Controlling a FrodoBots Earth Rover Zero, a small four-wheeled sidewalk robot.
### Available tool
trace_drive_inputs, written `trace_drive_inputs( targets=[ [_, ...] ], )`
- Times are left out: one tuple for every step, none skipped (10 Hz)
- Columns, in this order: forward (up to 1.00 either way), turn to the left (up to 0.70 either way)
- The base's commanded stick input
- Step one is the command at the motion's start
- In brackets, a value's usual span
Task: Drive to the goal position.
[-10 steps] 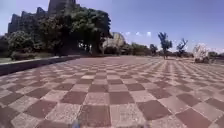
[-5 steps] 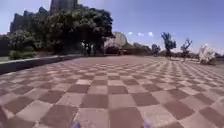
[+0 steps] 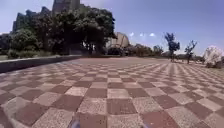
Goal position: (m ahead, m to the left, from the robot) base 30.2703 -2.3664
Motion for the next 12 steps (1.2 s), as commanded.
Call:
trace_drive_inputs(
  targets=[
    [1.00,0.00],
    [1.00,0.00],
    [1.00,0.00],
    [1.00,0.00],
    [1.00,0.00],
    [1.00,0.00],
    [1.00,0.00],
    [1.00,-0.04],
    [1.00,-0.20],
    [1.00,-0.39],
    [1.00,-0.40],
    [1.00,-0.18]
  ],
)
